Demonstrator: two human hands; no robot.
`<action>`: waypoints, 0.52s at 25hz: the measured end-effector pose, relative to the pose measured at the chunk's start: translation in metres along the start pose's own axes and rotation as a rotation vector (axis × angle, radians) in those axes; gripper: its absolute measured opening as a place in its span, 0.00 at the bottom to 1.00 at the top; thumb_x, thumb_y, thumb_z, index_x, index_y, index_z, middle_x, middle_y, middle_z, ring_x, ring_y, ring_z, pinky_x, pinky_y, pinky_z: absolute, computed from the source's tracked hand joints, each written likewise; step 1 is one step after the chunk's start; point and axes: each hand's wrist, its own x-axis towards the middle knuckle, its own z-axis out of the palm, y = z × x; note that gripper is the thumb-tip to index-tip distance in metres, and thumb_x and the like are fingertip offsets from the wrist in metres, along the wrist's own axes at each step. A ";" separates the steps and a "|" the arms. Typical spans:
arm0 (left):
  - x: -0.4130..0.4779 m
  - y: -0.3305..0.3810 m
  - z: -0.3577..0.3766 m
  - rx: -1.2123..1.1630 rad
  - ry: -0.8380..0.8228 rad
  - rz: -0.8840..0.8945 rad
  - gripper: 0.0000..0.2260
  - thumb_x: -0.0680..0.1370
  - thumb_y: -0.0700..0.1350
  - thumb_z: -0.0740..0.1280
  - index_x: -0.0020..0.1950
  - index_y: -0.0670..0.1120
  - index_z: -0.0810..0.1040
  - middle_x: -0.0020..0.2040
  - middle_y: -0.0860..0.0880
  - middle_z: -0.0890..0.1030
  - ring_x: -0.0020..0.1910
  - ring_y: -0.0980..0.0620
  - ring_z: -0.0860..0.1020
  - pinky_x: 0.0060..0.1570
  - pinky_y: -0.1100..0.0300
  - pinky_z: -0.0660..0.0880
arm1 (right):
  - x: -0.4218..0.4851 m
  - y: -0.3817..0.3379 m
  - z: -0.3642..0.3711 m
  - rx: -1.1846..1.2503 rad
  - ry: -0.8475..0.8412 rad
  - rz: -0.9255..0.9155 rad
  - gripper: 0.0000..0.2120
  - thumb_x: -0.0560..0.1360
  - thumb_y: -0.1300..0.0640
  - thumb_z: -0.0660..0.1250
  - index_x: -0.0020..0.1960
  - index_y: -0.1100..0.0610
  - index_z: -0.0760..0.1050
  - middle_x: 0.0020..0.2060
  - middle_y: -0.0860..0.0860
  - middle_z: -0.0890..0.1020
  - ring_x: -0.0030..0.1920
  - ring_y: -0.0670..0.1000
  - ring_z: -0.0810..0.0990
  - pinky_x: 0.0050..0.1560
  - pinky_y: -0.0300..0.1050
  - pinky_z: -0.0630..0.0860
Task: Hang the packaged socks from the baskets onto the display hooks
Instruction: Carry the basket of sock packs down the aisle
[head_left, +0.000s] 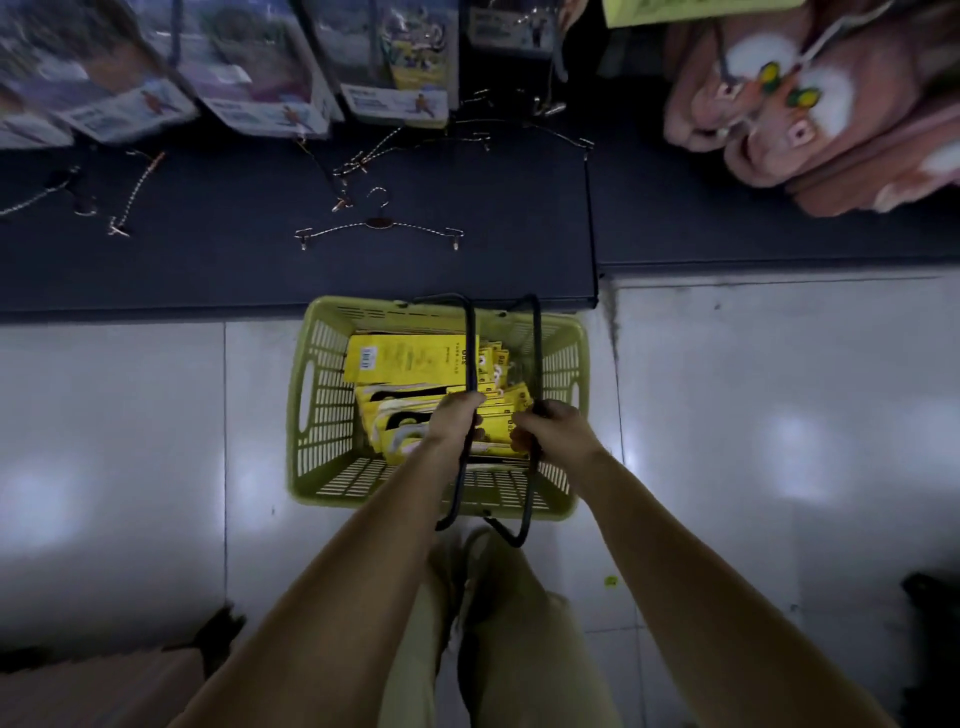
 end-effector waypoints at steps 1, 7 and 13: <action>-0.008 0.003 -0.010 -0.026 0.037 0.025 0.11 0.79 0.49 0.61 0.56 0.43 0.75 0.38 0.47 0.74 0.39 0.47 0.76 0.43 0.56 0.67 | -0.005 -0.007 0.003 -0.044 -0.025 0.019 0.01 0.74 0.62 0.67 0.45 0.60 0.76 0.35 0.54 0.80 0.35 0.50 0.79 0.43 0.44 0.79; -0.077 0.003 -0.117 -0.399 0.079 -0.050 0.14 0.79 0.45 0.62 0.33 0.45 0.69 0.31 0.48 0.65 0.28 0.52 0.62 0.31 0.61 0.59 | -0.060 -0.023 0.008 -0.204 -0.023 0.146 0.06 0.74 0.61 0.67 0.39 0.61 0.75 0.35 0.59 0.79 0.37 0.55 0.78 0.51 0.52 0.77; -0.196 -0.017 -0.140 -0.419 0.114 -0.030 0.11 0.77 0.46 0.65 0.36 0.45 0.73 0.29 0.48 0.69 0.26 0.51 0.66 0.29 0.59 0.62 | -0.156 -0.070 -0.014 -0.332 -0.086 0.065 0.05 0.73 0.57 0.69 0.43 0.59 0.76 0.31 0.53 0.81 0.40 0.55 0.81 0.49 0.53 0.76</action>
